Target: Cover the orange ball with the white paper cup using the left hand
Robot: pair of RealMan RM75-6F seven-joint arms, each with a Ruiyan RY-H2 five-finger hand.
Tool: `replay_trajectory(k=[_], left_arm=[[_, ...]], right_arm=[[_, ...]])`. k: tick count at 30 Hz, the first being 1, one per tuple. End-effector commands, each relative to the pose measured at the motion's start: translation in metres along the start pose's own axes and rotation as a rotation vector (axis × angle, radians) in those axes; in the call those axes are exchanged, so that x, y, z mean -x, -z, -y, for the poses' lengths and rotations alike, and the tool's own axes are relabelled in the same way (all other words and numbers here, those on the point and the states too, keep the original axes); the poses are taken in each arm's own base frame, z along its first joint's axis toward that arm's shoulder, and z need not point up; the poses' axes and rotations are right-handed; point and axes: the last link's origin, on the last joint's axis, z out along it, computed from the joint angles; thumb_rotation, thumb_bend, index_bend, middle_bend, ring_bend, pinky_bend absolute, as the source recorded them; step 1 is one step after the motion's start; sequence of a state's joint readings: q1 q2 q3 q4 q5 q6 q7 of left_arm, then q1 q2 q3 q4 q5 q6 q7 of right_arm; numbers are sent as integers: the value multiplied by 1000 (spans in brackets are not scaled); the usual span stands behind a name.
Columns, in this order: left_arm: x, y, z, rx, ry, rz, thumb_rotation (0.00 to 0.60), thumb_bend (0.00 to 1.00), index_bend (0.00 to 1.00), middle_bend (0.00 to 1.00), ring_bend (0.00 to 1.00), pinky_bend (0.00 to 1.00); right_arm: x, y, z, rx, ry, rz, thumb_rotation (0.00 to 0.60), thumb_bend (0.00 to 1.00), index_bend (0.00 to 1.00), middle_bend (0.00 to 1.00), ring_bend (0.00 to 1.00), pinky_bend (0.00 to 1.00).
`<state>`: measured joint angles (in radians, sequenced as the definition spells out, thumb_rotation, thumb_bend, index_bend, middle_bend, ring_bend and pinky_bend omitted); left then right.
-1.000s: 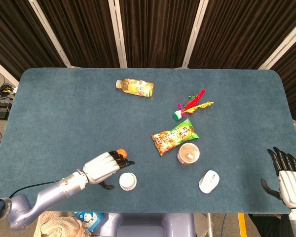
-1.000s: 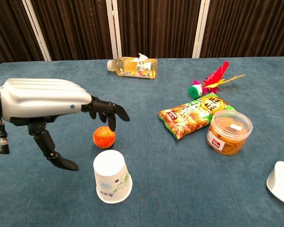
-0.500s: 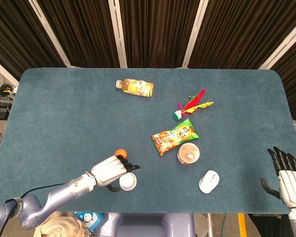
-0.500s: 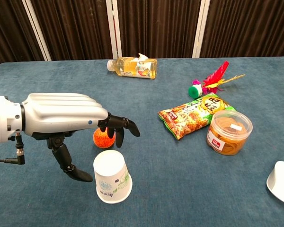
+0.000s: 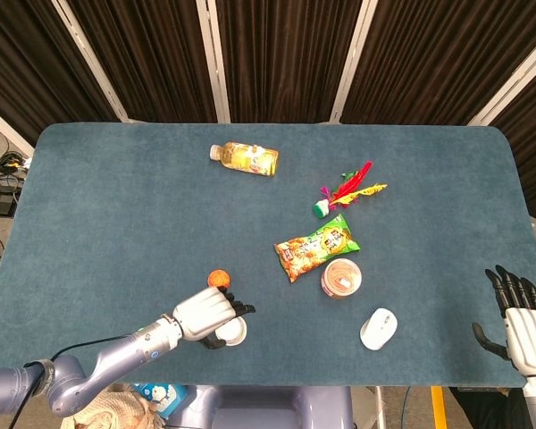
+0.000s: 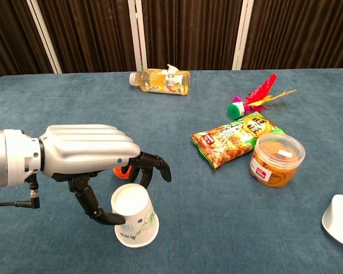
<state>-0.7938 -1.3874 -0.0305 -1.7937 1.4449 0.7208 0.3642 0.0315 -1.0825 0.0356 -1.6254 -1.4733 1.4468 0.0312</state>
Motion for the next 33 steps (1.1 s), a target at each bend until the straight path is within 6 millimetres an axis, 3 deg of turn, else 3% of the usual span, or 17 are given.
replay_trajectory(k=[1, 11, 20, 28, 33], left_arm=[[0, 0, 0, -3, 1, 0, 600, 288, 217, 417, 385, 386], [-5, 3, 2, -15, 1, -26, 600, 326, 229, 428, 395, 392], [-28, 7, 11, -40, -12, -91, 600, 326, 230, 429, 395, 393], [-54, 7, 33, -103, -25, -165, 600, 326, 232, 429, 395, 393], [-56, 9, 52, -160, -29, -167, 600, 326, 231, 429, 395, 393]], right_arm=[[0, 0, 0, 0, 0, 0, 600, 347, 0, 0, 0, 26], [0, 0, 0, 0, 0, 0, 600, 347, 0, 0, 0, 26], [0, 0, 0, 0, 0, 0, 600, 347, 0, 0, 0, 26], [0, 0, 0, 1, 0, 1, 600, 347, 0, 0, 0, 26], [0, 0, 1, -1, 1, 1, 600, 347, 0, 0, 0, 26]])
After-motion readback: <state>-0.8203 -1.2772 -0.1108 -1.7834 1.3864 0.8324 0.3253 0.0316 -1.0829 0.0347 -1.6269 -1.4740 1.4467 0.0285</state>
